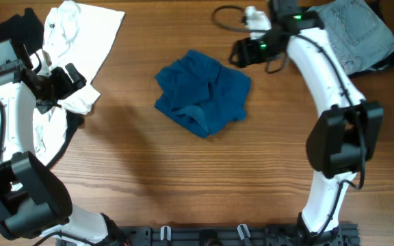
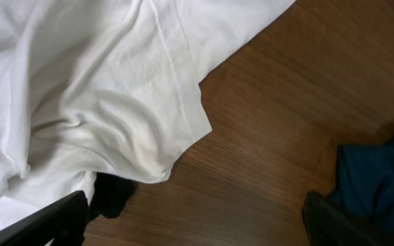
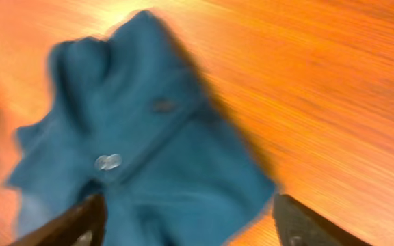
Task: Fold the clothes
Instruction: 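Grasp the folded teal shirt with the right gripper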
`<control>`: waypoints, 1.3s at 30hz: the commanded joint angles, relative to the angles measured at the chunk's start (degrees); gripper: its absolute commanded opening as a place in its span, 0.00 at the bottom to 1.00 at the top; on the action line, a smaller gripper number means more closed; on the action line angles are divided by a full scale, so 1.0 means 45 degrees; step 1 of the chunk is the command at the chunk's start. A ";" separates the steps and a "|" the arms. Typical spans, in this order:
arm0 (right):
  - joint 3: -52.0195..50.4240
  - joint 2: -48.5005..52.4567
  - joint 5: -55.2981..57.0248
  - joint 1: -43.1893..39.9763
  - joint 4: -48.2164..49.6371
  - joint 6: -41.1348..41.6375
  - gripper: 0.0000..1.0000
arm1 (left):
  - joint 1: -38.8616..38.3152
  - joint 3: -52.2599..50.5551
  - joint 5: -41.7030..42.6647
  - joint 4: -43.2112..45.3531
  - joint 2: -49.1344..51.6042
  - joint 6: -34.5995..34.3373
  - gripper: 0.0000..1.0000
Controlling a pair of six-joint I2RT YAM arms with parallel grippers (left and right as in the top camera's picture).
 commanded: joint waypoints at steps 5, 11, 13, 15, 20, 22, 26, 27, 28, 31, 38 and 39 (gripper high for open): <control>-0.0724 -0.0039 0.3026 0.4367 -0.0588 -0.0330 1.00 | 0.0058 -0.0097 -0.1914 0.0393 0.0131 0.0063 1.00; -0.3638 -0.0015 0.4813 0.6178 0.2667 -0.0355 1.00 | 0.0117 -0.0097 -0.2662 0.0495 0.0131 0.0058 1.00; -0.4245 -0.0015 0.4614 0.6460 0.3041 -0.0665 1.00 | 0.0112 -0.0097 -0.2603 0.0481 0.0131 0.0053 1.00; -0.4551 -0.0010 0.4677 0.6596 0.3099 -0.0957 1.00 | 0.0112 -0.0097 -0.2210 0.0481 0.0131 0.0053 1.00; -0.4750 0.1885 0.6892 0.6557 0.3487 -0.0719 0.99 | 0.0117 -0.0097 -0.2040 0.0471 0.0131 0.0053 1.00; -0.4750 0.2210 0.7295 0.6416 0.3410 0.0228 0.87 | 0.0117 -0.0097 -0.2040 0.0437 0.0131 0.0053 1.00; -0.4653 0.2093 0.7393 0.5989 0.3502 0.1292 0.04 | 0.0112 -0.0097 -0.2040 0.0437 0.0131 0.0053 1.00; -0.4454 0.1880 0.7393 0.5717 0.3415 0.1491 0.04 | 0.0112 -0.0097 -0.2035 0.0437 0.0131 0.0053 1.00; -0.4197 0.1647 0.7397 0.5489 0.3259 0.1545 0.04 | 0.0112 -0.0097 -0.2035 0.0437 0.0131 0.0053 1.00; -0.2181 0.0015 0.7378 0.4318 0.2385 0.1501 0.04 | 0.0112 -0.0097 -0.2040 0.0442 0.0131 0.0053 1.00; 0.2176 -0.2628 0.6222 0.0763 0.2565 0.0121 0.04 | 0.0112 -0.0097 -0.1996 0.0539 0.0131 0.0053 1.00; 0.2647 -0.2628 0.6227 0.0223 0.2798 -0.0248 0.04 | 0.0112 -0.0097 -0.1996 0.0549 0.0131 0.0053 1.00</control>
